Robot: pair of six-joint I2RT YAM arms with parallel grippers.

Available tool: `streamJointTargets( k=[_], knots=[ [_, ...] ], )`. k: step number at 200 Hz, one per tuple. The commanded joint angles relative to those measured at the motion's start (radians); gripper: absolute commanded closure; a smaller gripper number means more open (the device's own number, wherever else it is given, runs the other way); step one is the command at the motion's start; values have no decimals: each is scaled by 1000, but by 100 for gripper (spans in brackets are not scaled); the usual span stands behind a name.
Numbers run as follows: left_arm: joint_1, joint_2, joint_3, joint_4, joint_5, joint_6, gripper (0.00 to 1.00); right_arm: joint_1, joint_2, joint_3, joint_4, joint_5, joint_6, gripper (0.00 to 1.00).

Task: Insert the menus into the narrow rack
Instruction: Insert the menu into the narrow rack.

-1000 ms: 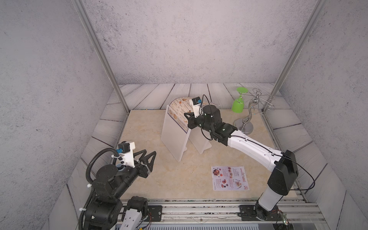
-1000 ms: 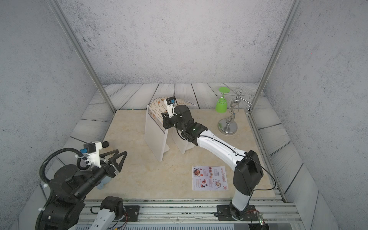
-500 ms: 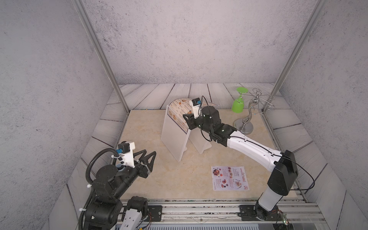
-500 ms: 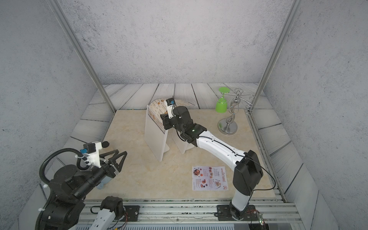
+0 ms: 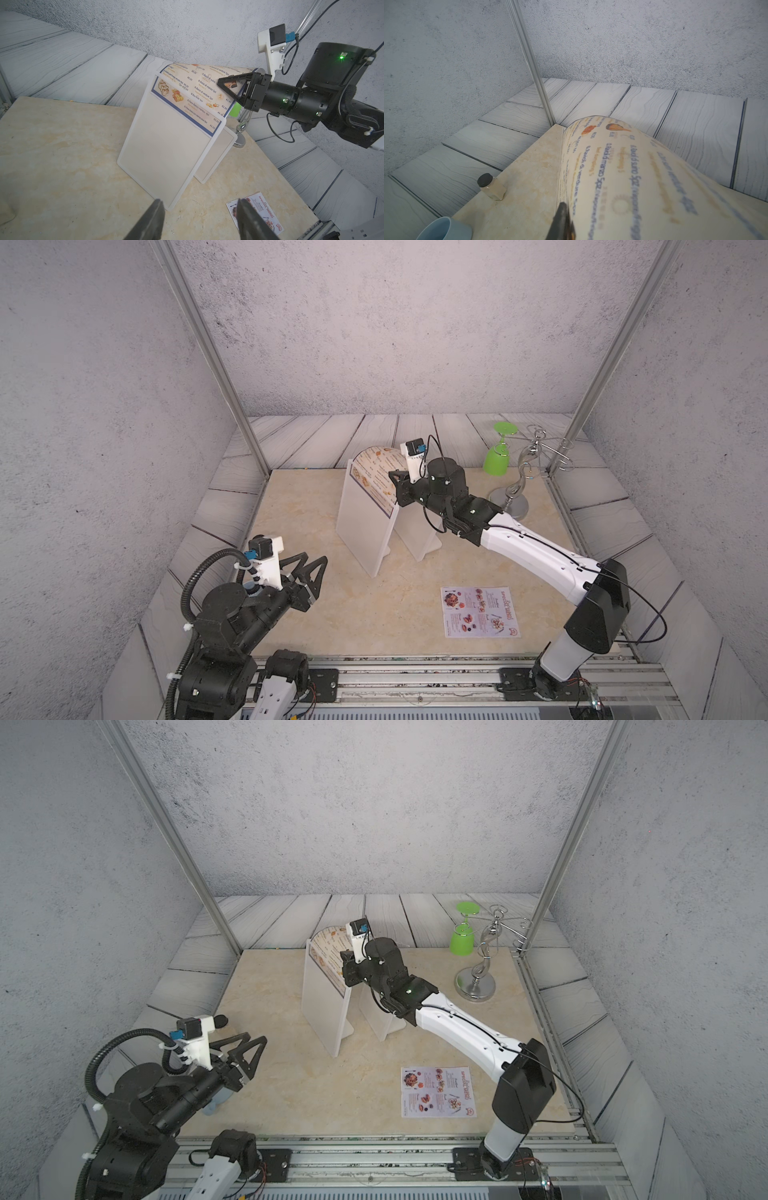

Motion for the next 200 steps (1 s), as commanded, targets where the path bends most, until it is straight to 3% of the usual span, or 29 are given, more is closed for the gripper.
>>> streamJointTargets(
  k=[1, 158, 200],
  knots=[
    [-5, -5, -10, 37, 14, -10, 41, 7, -50, -23, 13, -18, 5, 87],
    [-4, -16, -30, 36, 11, -15, 41, 37, -18, -24, -31, 12, -19, 87],
    [-4, -19, -34, 34, 7, -15, 41, 37, -8, -5, -55, 10, -28, 94]
  ],
)
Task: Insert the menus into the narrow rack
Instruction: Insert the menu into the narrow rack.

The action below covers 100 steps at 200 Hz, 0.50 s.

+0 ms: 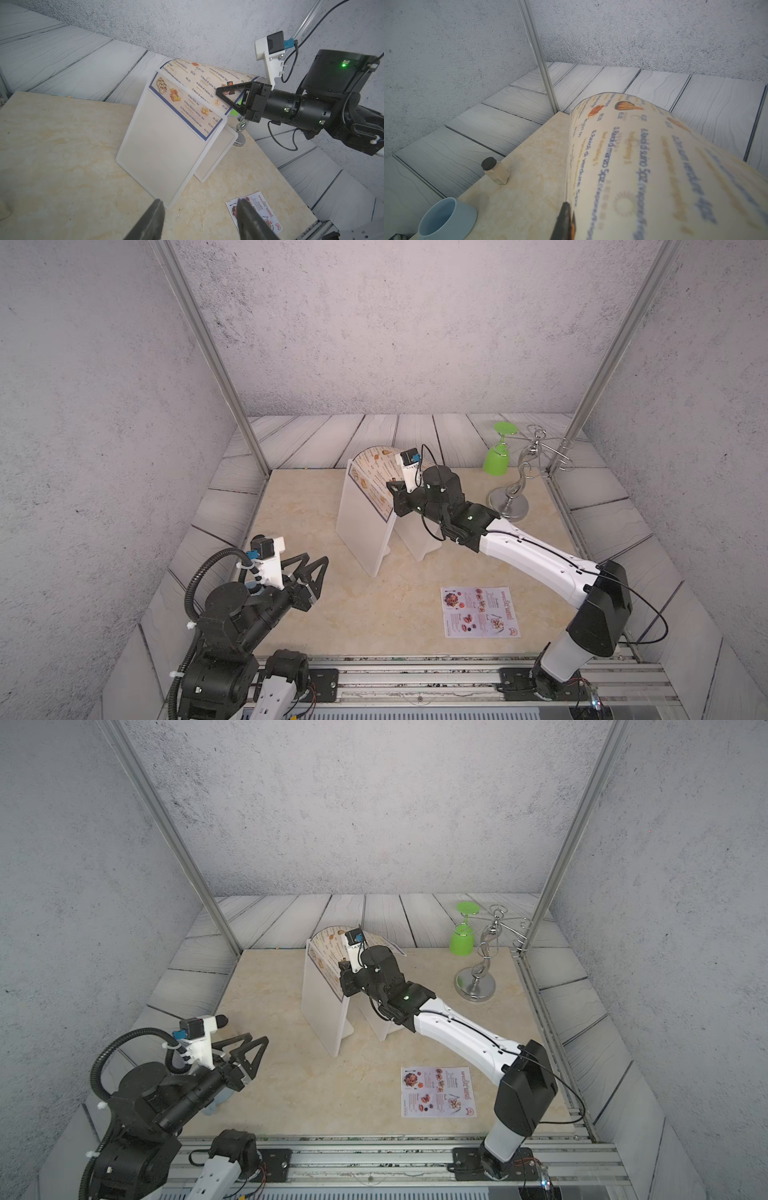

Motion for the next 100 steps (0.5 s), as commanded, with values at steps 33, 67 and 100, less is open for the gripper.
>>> streamJointTargets(
  k=[33, 67, 100],
  knots=[
    [-4, -16, -13, 26, 6, -5, 41, 5, 8, 61, -58, 2, -34, 95],
    [-4, -20, -14, 25, 3, -6, 41, 5, 25, 92, -87, -16, -43, 97],
    [-4, -19, -14, 21, 2, -3, 41, 6, 44, 112, -109, -30, -46, 97]
  ],
)
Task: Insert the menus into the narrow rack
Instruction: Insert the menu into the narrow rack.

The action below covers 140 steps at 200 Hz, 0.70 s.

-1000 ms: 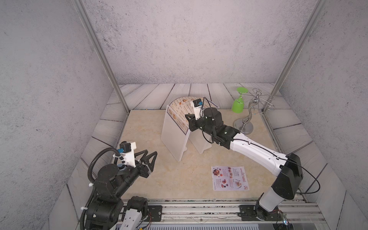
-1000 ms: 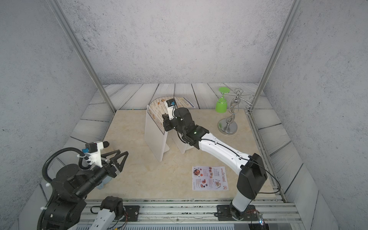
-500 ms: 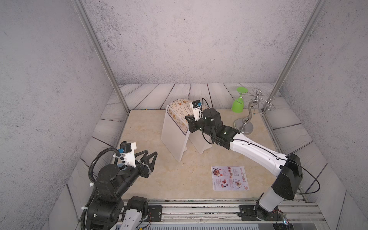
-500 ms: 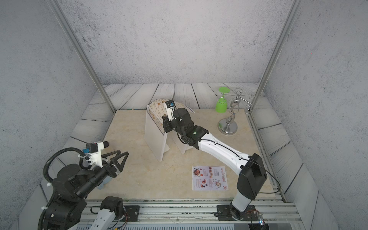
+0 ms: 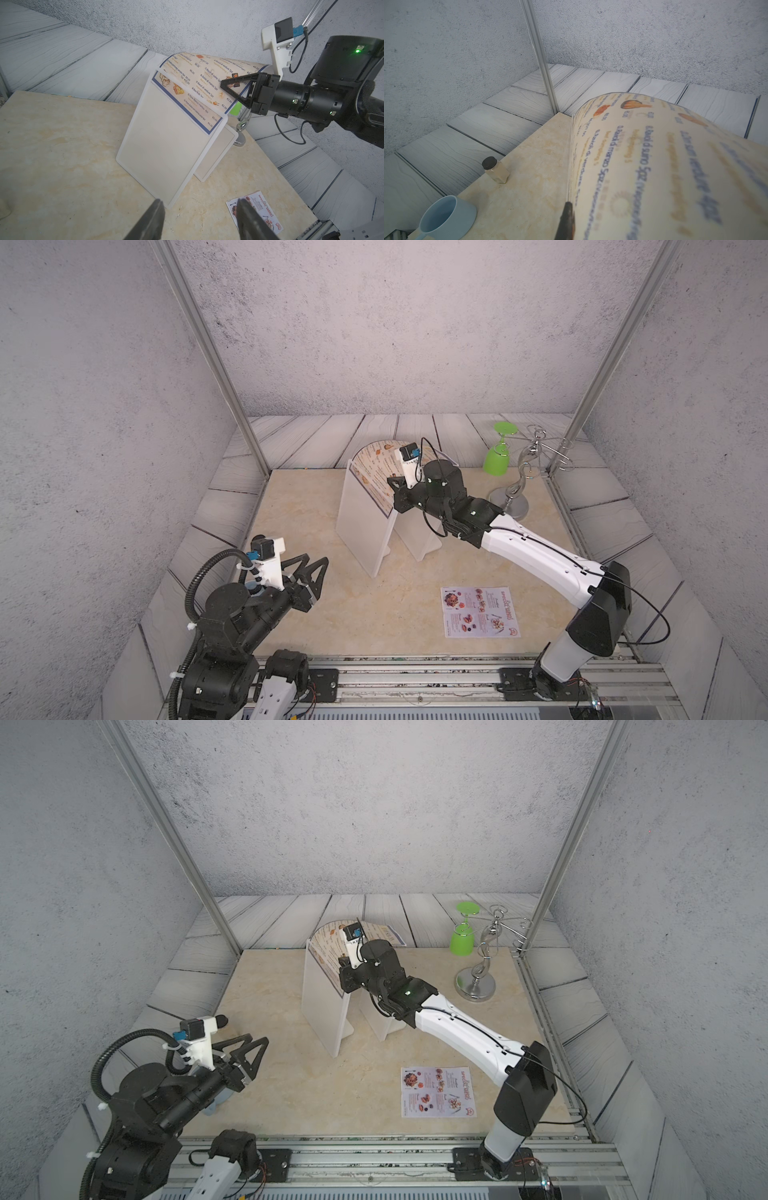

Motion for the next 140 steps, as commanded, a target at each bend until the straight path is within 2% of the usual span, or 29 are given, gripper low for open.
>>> streamJointTargets(
  k=[1, 140],
  knots=[
    [-4, -13, -7, 21, 2, -3, 41, 6, 38, 33, -33, -28, -14, 97],
    [-4, -9, -11, 29, 8, 1, 41, 5, 87, 91, -151, -80, -49, 96]
  ],
)
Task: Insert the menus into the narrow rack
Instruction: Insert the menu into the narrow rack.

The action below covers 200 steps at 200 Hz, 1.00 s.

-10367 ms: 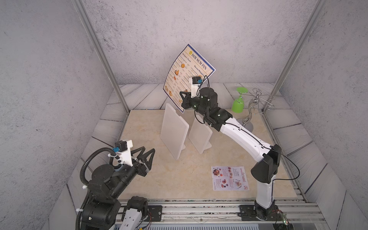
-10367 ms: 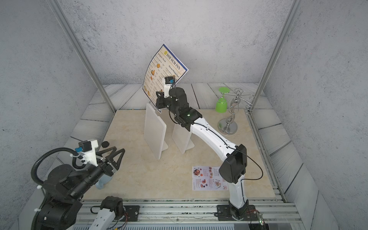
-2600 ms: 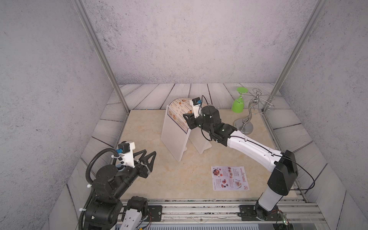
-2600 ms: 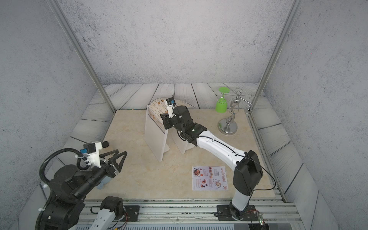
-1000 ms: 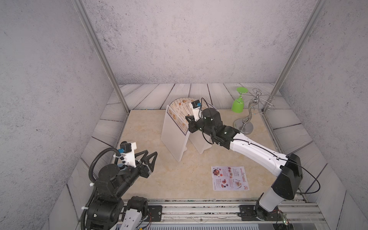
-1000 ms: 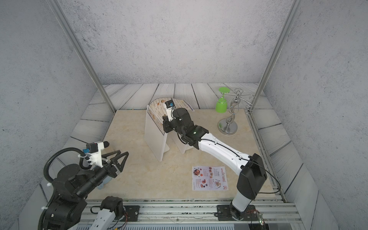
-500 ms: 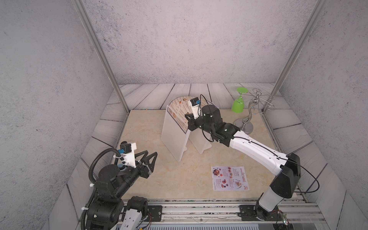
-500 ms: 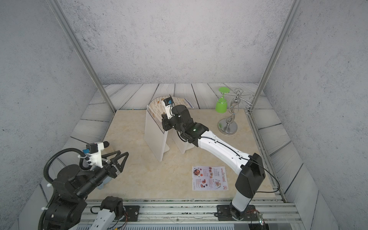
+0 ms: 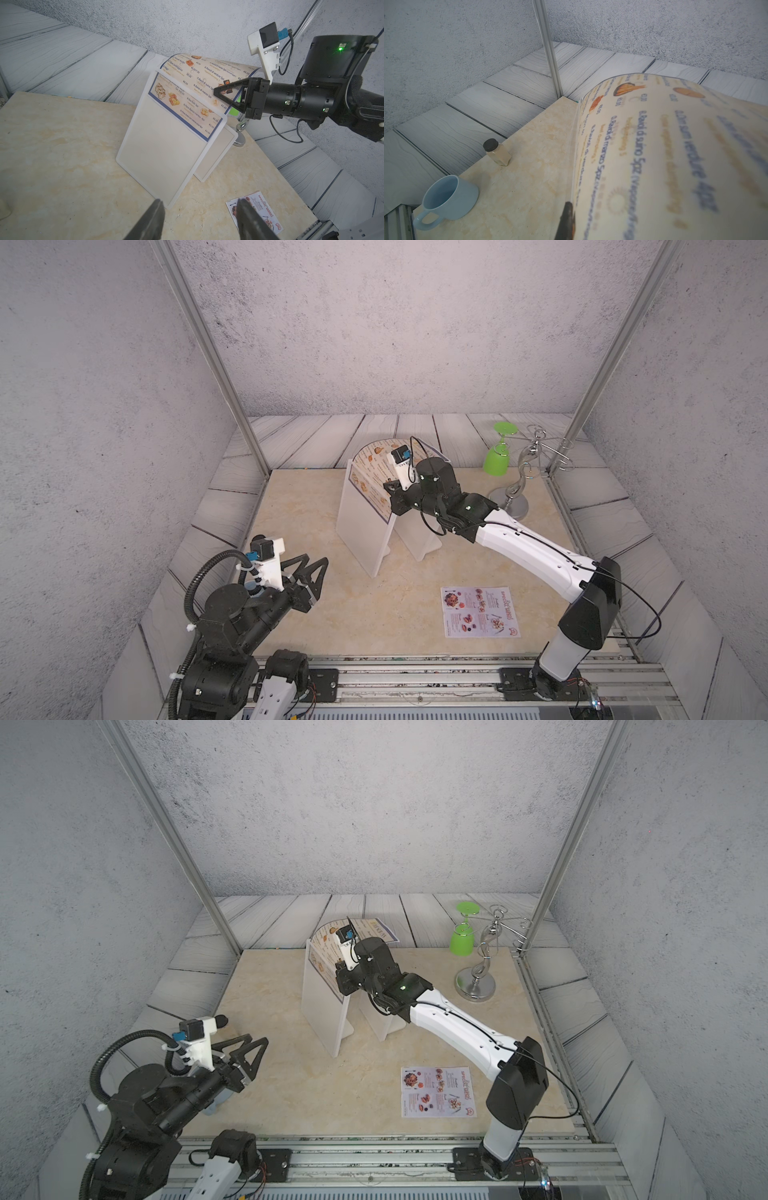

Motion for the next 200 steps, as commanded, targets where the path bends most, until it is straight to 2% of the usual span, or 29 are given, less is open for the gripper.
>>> streamJointTargets(
  k=[1, 70, 104, 165, 200],
  knots=[
    [-4, -5, -11, 29, 8, 0, 41, 5, 35, 19, -34, -19, -17, 96],
    [-4, -5, -13, 32, 9, 0, 41, 5, 22, -17, -15, -11, 5, 89],
    [-4, -9, -17, 28, 10, 0, 41, 6, 11, -37, 5, 32, 14, 78],
    [-4, -18, -16, 18, 5, 2, 41, 5, -8, -39, 5, 117, 36, 48],
    [-4, -23, -22, 19, 5, 0, 41, 3, -27, -63, 10, 146, 63, 40]
  ],
)
